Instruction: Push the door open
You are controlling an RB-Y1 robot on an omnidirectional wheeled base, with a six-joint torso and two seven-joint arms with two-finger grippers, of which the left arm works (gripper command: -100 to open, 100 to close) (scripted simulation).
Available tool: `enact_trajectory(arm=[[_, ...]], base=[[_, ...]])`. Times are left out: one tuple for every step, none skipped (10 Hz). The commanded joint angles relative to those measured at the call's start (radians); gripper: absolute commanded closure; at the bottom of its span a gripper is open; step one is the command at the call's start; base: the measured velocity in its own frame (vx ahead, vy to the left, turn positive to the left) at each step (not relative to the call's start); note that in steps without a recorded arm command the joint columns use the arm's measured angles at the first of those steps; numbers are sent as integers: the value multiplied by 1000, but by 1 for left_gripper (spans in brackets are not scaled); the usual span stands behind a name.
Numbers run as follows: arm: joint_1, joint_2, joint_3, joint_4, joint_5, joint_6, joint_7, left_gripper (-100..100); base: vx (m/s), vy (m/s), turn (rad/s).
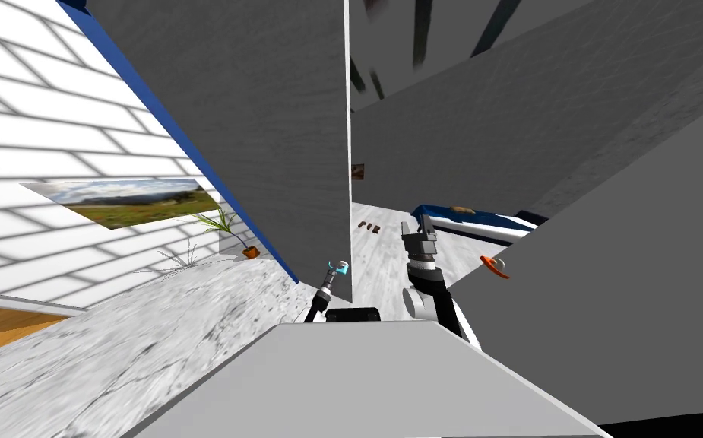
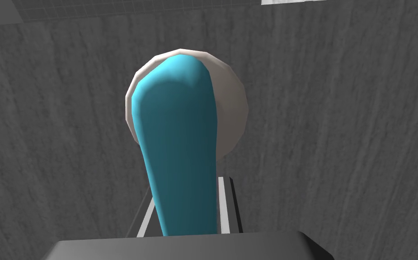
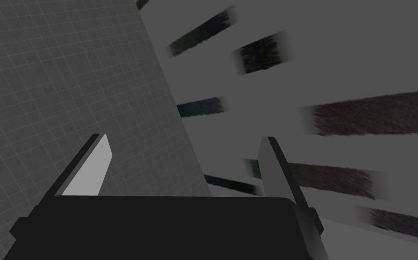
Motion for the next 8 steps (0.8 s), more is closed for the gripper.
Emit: enact_trajectory(arm=[[-19,0,31,14,12,-11,-9,100],[-22,-3,41,18,15,-11,-13,100],[-28,-10,61,26,23,-9,-21,100],[-31,-13,71,30,26,-9,-25,100],[-34,-16,80,34,30,-8,-28,100],[-39,-23,97,41,36,-7,-35,100],[-41,-26,105,44,39,-7,-39,100],[-46,-33,120,50,45,-6,-45,100]], base=[[89,-102,46],[95,-108,48],[104,-131,67],[115,-140,37],[135,-124,67],[161,-114,75],[143,-130,47],[157,-169,57]])
